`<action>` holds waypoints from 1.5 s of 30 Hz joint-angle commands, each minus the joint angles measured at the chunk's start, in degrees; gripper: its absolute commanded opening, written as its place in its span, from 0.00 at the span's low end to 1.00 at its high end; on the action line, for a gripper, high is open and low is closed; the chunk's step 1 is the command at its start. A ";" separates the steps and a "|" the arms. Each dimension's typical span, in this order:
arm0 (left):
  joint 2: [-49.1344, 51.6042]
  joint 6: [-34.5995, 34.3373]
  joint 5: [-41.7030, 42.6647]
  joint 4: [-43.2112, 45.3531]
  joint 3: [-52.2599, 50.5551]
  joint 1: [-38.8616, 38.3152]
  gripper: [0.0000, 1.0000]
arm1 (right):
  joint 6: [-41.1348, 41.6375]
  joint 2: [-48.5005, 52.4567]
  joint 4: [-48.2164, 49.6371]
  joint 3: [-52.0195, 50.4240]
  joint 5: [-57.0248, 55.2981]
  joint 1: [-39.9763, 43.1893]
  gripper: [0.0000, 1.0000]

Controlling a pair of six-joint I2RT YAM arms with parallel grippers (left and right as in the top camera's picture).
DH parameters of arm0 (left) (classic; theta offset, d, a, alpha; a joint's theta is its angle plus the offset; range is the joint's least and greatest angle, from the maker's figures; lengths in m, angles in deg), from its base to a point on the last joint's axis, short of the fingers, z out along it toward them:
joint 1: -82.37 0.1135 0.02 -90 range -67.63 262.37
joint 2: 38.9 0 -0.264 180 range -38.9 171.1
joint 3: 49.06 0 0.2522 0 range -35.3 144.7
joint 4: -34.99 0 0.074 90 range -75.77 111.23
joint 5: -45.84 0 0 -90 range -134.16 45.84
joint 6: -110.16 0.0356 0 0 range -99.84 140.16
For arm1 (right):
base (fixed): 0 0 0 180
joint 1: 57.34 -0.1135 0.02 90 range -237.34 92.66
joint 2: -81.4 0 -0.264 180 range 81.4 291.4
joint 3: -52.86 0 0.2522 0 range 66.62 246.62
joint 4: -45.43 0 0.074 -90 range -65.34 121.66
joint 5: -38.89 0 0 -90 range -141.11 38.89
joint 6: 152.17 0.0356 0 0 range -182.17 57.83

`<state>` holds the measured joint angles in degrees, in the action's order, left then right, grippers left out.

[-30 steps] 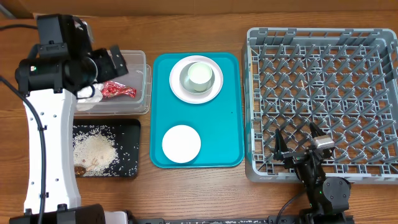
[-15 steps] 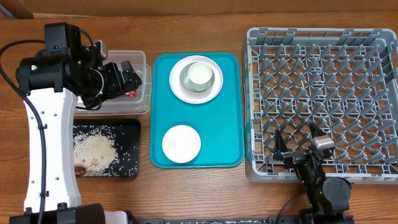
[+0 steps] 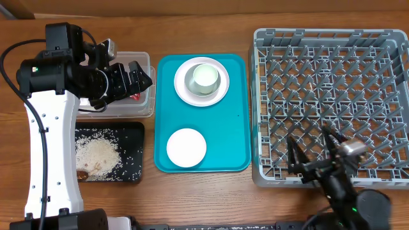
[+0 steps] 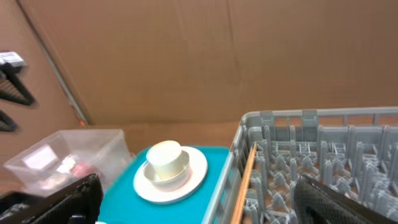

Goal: Sort waste into correct bins and load items into the dishwasher
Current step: 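Raise the left arm aside and move the right gripper toward the teal tray, then lower the right gripper onto the pink bowl rim and grasp it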

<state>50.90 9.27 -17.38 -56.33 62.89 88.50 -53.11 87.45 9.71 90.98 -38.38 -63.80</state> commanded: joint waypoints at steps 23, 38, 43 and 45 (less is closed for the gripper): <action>0.31 1.51 -6.43 0.26 0.39 0.22 1.00 | 5.70 60.89 -25.51 40.19 45.86 -1.01 0.79; 0.31 1.51 -6.43 0.24 0.39 0.22 1.00 | 12.55 66.49 -24.02 40.19 11.10 -26.56 0.42; 0.35 1.51 -6.43 0.24 0.39 0.22 1.00 | 12.74 67.60 -18.60 40.19 10.25 -34.95 0.72; 0.35 1.51 -6.43 0.24 0.39 0.22 1.00 | 16.37 68.57 -14.91 40.13 10.45 -37.94 1.00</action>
<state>50.90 9.70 -23.41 -56.31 62.89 88.50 -40.78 155.16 -8.15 130.06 -25.33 -98.79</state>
